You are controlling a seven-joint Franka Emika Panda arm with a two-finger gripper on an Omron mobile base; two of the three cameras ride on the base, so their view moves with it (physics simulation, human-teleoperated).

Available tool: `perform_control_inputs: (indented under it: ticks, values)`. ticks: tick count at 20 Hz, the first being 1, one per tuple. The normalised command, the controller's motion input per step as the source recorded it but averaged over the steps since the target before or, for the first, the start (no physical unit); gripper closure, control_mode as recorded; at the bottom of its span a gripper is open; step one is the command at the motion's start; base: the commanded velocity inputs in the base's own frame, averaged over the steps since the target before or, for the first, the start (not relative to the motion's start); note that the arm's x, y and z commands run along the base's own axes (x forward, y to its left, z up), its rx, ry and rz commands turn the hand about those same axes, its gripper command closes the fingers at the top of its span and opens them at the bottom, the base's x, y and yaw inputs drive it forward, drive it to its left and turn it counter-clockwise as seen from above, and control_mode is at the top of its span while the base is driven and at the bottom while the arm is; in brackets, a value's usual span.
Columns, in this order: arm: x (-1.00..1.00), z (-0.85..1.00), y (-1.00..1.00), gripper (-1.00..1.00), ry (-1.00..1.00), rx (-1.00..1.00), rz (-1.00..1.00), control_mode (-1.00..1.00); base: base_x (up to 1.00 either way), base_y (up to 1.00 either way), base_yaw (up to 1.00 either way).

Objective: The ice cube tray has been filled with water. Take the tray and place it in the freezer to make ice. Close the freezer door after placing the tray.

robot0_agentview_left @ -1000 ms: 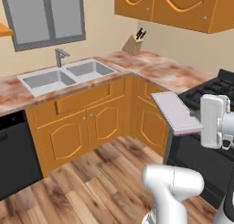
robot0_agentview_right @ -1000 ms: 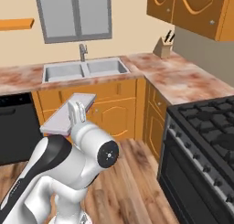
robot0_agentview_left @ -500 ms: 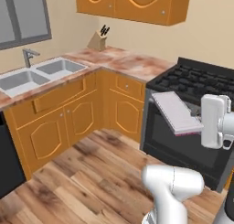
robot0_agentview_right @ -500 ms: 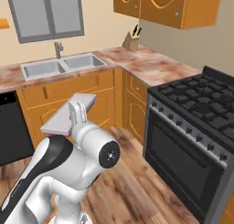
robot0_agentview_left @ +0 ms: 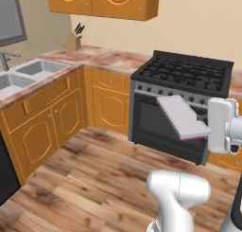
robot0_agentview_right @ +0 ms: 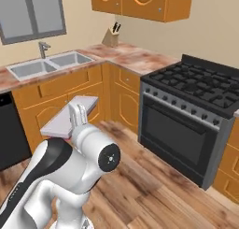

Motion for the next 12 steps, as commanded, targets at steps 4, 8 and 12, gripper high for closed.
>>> perform_control_inputs:
  ticks: [4,8,12]
  values:
    - [0.00,0.00,0.00,1.00,0.00,0.00,0.00,1.00,-0.67,0.03,-0.53]
    - [0.00,0.00,0.00,1.00,0.00,0.00,0.00,1.00,-0.59,0.00,-0.57]
    - [0.00,0.00,0.00,1.00,0.00,0.00,0.00,1.00,-0.65,0.00,-0.57]
